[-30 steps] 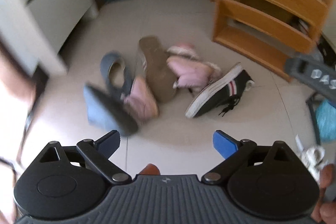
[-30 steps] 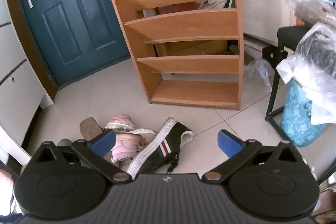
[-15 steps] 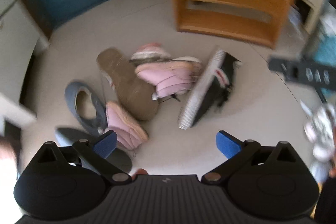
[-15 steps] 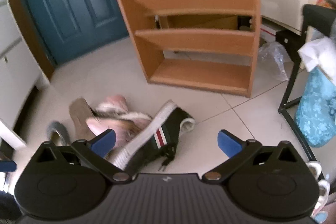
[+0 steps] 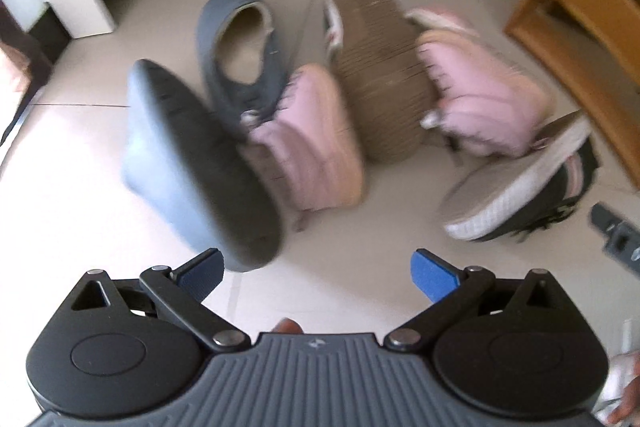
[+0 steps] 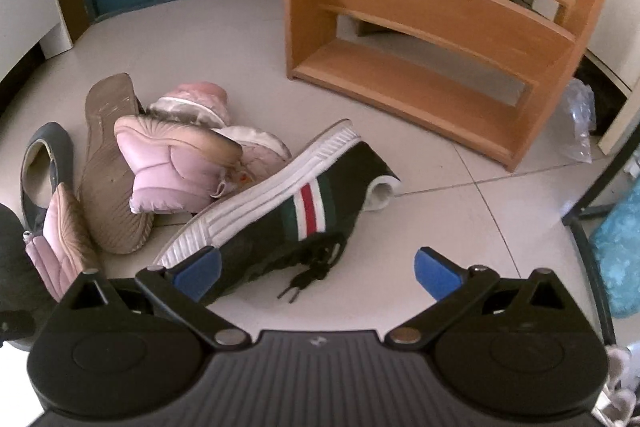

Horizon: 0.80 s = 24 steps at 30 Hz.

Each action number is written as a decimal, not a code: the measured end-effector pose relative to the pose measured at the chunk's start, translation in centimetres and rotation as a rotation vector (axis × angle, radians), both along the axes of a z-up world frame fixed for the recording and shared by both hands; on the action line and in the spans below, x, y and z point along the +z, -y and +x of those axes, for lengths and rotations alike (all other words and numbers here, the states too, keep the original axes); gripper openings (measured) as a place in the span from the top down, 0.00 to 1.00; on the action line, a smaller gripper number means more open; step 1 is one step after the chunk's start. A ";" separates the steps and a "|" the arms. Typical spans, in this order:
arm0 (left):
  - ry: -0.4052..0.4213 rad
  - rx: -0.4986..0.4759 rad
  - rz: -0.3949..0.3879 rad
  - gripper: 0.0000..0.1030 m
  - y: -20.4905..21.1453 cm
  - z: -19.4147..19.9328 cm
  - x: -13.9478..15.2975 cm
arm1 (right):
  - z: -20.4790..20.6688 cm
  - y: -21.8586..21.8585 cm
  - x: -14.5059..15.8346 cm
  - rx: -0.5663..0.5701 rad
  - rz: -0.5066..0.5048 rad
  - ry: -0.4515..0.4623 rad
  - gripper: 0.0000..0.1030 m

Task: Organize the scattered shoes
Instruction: 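Move the left tool toward the grey-blue slipper in the shoe pile, then close the left tool on the grey-blue slipper's heel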

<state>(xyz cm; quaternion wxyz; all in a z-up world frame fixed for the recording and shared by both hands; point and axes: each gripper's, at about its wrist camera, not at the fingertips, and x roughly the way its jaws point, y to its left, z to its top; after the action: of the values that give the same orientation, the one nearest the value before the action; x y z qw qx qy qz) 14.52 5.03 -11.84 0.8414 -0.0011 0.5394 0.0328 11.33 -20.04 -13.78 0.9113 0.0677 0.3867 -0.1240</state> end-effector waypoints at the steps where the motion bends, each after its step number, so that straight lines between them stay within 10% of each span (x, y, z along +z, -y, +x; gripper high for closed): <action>1: 0.015 0.004 -0.009 0.01 -1.0 -0.2 -0.1 | 0.0 0.4 -0.2 -0.004 0.025 0.017 0.00; 12: 0.005 0.009 0.079 0.00 -3.1 -1.0 -2.6 | -0.7 8.7 -6.7 -0.217 0.665 0.202 0.00; 24: -0.014 -0.054 0.104 0.02 0.1 -0.1 -4.3 | 2.2 7.2 -7.1 -0.164 0.605 0.153 0.00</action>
<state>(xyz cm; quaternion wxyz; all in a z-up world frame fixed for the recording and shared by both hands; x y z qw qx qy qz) 14.44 4.91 -16.17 0.8372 0.0573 0.5426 0.0381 13.55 -27.20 -20.92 0.8631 0.3758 0.3298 -0.0709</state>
